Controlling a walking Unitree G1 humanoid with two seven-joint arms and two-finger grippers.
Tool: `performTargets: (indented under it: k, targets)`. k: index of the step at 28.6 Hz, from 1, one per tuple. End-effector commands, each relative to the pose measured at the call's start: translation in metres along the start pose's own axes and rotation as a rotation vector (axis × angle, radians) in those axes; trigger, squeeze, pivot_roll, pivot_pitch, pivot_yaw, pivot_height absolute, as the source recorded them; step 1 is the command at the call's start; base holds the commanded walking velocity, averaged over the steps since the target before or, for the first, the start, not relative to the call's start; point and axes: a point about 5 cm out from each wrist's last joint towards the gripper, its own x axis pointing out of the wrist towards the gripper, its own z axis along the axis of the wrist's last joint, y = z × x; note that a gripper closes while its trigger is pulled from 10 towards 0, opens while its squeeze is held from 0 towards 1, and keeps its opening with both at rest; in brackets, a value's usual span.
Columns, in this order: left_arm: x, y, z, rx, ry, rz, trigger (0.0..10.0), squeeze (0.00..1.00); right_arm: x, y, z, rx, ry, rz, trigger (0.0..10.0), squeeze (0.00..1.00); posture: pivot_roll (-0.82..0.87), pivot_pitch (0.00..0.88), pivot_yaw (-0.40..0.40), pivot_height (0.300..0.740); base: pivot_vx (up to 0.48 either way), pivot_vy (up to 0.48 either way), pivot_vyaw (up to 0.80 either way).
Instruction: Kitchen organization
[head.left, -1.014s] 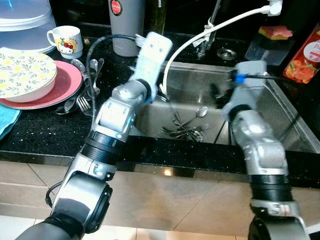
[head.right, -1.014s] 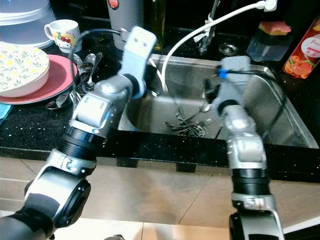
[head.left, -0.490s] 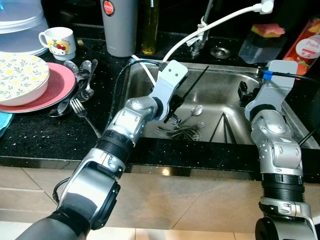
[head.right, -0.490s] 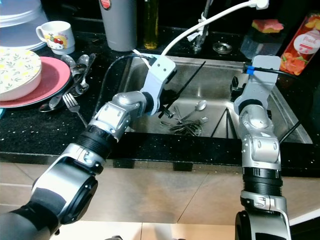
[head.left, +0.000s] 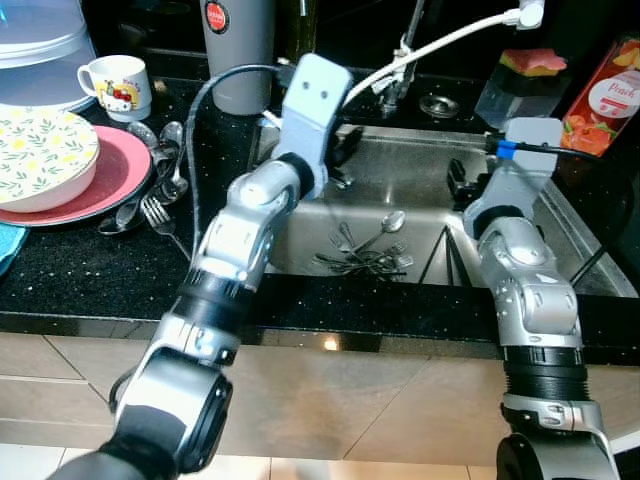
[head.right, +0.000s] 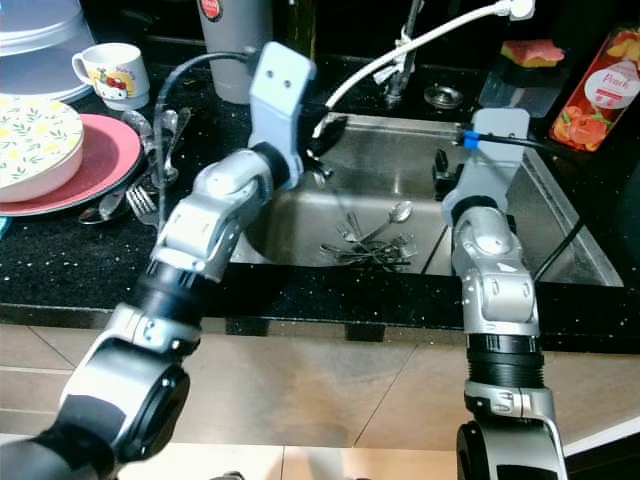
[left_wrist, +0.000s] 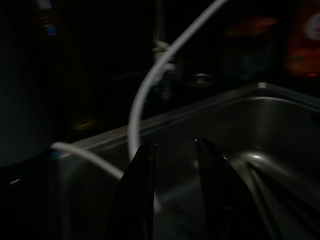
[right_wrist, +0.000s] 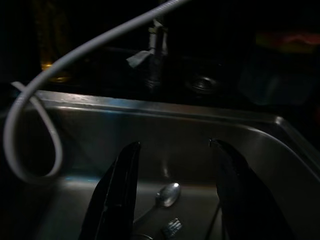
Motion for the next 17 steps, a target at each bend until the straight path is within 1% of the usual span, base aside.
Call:
performTargets:
  k: [1, 2, 4, 5, 6, 7, 8, 9, 10, 11, 12, 13, 14, 15, 16, 17]
  targets:
    - [-0.005, 0.001, 0.000, 0.023, 0.030, 0.056, 10.0, 0.00, -0.001, 0.002, 0.005, 0.002, -0.033, 0.020, 10.0, 0.00, 0.18, 0.046, -0.068, 0.740, 0.000, 0.000, 0.00]
    - [-0.013, 0.004, -0.004, 0.104, 0.140, 0.193, 10.0, 0.00, -0.001, 0.006, 0.006, 0.002, -0.042, 0.039, 10.0, 0.00, 0.18, 0.048, -0.069, 0.740, 0.000, 0.000, 0.00]
    - [-0.021, 0.000, -0.004, 0.087, 0.204, 0.235, 10.0, 0.00, -0.001, 0.007, 0.007, 0.004, -0.045, 0.043, 10.0, 0.00, 0.19, 0.052, -0.065, 0.740, 0.000, 0.000, 0.00]
    - [-0.021, 0.000, -0.004, 0.087, 0.204, 0.235, 10.0, 0.00, -0.001, 0.007, 0.007, 0.004, -0.045, 0.043, 10.0, 0.00, 0.19, 0.052, -0.065, 0.740, 0.000, 0.000, 0.00]
    - [-0.027, -0.003, -0.006, 0.054, 0.253, 0.248, 10.0, 0.00, 0.000, 0.008, 0.007, 0.005, -0.045, 0.047, 10.0, 0.00, 0.19, 0.054, -0.063, 0.740, 0.000, 0.000, 0.00]
    - [-0.027, -0.003, -0.006, 0.054, 0.253, 0.248, 10.0, 0.00, 0.000, 0.008, 0.007, 0.005, -0.045, 0.047, 10.0, 0.00, 0.19, 0.054, -0.063, 0.740, 0.000, 0.000, 0.00]
    - [-0.034, -0.005, -0.010, 0.009, 0.337, 0.261, 10.0, 0.00, -0.001, 0.009, 0.007, 0.006, -0.045, 0.049, 10.0, 0.00, 0.19, 0.060, -0.059, 0.740, 0.000, 0.000, 0.00]
    - [-0.038, -0.006, -0.013, -0.016, 0.380, 0.252, 10.0, 0.00, -0.001, 0.009, 0.006, 0.006, -0.044, 0.051, 10.0, 0.00, 0.19, 0.060, -0.057, 0.740, 0.000, 0.000, 0.00]
    - [-0.038, -0.006, -0.013, -0.016, 0.380, 0.252, 10.0, 0.00, -0.001, 0.009, 0.006, 0.006, -0.044, 0.051, 10.0, 0.00, 0.19, 0.060, -0.057, 0.740, 0.000, 0.000, 0.00]
    - [-0.041, -0.007, -0.014, -0.033, 0.410, 0.248, 10.0, 0.00, -0.002, 0.009, 0.006, 0.006, -0.044, 0.053, 10.0, 0.00, 0.19, 0.060, -0.057, 0.740, 0.000, 0.000, 0.00]
    - [-0.045, -0.004, -0.016, -0.053, 0.445, 0.280, 10.0, 0.00, -0.002, 0.009, 0.005, 0.007, -0.042, 0.054, 10.0, 0.00, 0.19, 0.065, -0.055, 0.740, 0.000, 0.000, 0.00]
    - [-0.045, -0.004, -0.016, -0.053, 0.445, 0.280, 10.0, 0.00, -0.002, 0.009, 0.005, 0.007, -0.042, 0.054, 10.0, 0.00, 0.19, 0.065, -0.055, 0.740, 0.000, 0.000, 0.00]
    - [-0.050, 0.002, -0.018, -0.076, 0.493, 0.344, 10.0, 0.00, -0.003, 0.009, 0.004, 0.008, -0.040, 0.054, 10.0, 0.00, 0.19, 0.065, -0.055, 0.740, 0.000, 0.000, 0.00]
    - [-0.056, 0.013, -0.018, -0.111, 0.543, 0.438, 10.0, 0.00, -0.004, 0.009, 0.002, 0.011, -0.035, 0.056, 10.0, 0.00, 0.20, 0.071, -0.056, 0.740, 0.000, 0.000, 0.00]
    - [-0.056, 0.013, -0.018, -0.111, 0.543, 0.438, 10.0, 0.00, -0.004, 0.009, 0.002, 0.011, -0.035, 0.056, 10.0, 0.00, 0.20, 0.071, -0.056, 0.740, 0.000, 0.000, 0.00]
    - [-0.058, 0.017, -0.017, -0.112, 0.548, 0.478, 10.0, 0.00, -0.004, 0.010, 0.002, 0.012, -0.034, 0.057, 10.0, 0.00, 0.20, 0.071, -0.056, 0.740, 0.000, 0.000, 0.00]
